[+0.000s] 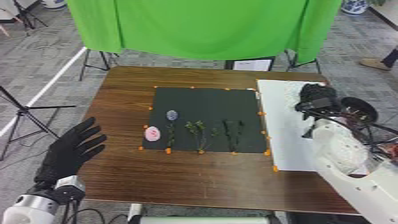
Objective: Arrange flowers
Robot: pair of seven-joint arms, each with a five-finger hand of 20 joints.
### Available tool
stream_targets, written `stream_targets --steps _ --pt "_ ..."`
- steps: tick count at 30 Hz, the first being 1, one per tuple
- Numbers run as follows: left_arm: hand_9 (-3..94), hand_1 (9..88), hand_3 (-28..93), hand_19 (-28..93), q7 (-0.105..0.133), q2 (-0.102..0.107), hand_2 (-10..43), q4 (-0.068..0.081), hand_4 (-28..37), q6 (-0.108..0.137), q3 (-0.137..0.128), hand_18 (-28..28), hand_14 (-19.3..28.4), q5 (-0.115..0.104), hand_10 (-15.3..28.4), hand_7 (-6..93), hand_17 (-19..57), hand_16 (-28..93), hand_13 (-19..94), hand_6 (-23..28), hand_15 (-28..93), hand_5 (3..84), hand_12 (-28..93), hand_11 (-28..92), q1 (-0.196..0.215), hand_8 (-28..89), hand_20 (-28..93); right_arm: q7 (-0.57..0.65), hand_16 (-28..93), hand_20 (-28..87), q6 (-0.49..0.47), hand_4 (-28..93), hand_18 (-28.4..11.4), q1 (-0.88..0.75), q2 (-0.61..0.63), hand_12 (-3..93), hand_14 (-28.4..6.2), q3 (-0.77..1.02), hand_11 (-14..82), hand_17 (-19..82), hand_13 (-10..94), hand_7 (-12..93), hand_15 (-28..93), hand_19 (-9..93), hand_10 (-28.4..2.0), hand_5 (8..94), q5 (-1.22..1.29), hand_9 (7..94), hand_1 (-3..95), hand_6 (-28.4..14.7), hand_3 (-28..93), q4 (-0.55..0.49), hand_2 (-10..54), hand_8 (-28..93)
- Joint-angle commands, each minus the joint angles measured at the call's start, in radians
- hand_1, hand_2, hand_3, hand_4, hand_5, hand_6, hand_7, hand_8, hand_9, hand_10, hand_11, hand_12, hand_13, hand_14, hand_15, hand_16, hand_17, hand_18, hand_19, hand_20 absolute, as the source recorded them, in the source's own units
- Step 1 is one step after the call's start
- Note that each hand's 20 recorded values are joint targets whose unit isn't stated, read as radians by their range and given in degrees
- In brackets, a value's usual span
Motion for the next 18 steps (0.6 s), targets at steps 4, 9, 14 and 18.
stream_targets --steps 4,9,14,18 --pt "24.2 25.3 71 40 -0.018 0.009 -0.5 0.005 -28.3 -0.007 0.012 20.4 16.5 -0.004 11.8 19.3 -9.6 -1 18 4.5 34 28.3 17 20 -0.008 -11 11 -0.175 33 47 -0.002 -28 -18.8 0.237 -0.148 34.6 -3.0 -0.237 15.5 31 79 42 64 80 -5.2 74.3 -0.007 90.5 45.4 3.8 85 -0.064 -9.1 0" --pt "24.1 25.3 71 40 -0.021 0.014 -0.5 0.009 -28.3 -0.01 0.017 20.4 16.5 -0.004 11.9 19.4 -9.6 -1 18 4.5 33 28.2 17 20 -0.017 -11 11 -0.226 33 47 -0.019 -28 -18.8 0.312 -0.213 34.6 -3.1 -0.333 15.5 31 78 42 64 80 -5.3 74.0 -0.008 90.3 45.3 3.9 85 -0.042 -9.1 0" --pt "24.2 25.2 71 40 -0.02 0.014 -0.5 0.009 -28.3 -0.009 0.018 20.4 16.5 -0.004 12.0 19.4 -9.6 -1 18 4.5 34 28.2 17 20 -0.016 -11 11 -0.266 33 47 -0.06 -28 -18.7 0.368 -0.276 34.5 -3.2 -0.404 15.5 31 78 42 64 80 -5.4 74.0 -0.017 90.2 45.1 3.8 85 -0.009 -9.2 0" --pt "24.2 25.3 71 40 -0.023 0.014 -0.4 0.01 -28.3 -0.012 0.023 20.4 16.5 -0.004 11.9 19.4 -9.7 -1 18 4.5 34 28.2 17 20 -0.021 -11 11 -0.278 33 47 -0.088 -28 -18.7 0.397 -0.308 34.4 -3.3 -0.446 15.6 31 78 42 64 80 -5.4 74.1 -0.023 90.1 44.8 3.8 86 0.021 -9.2 0"
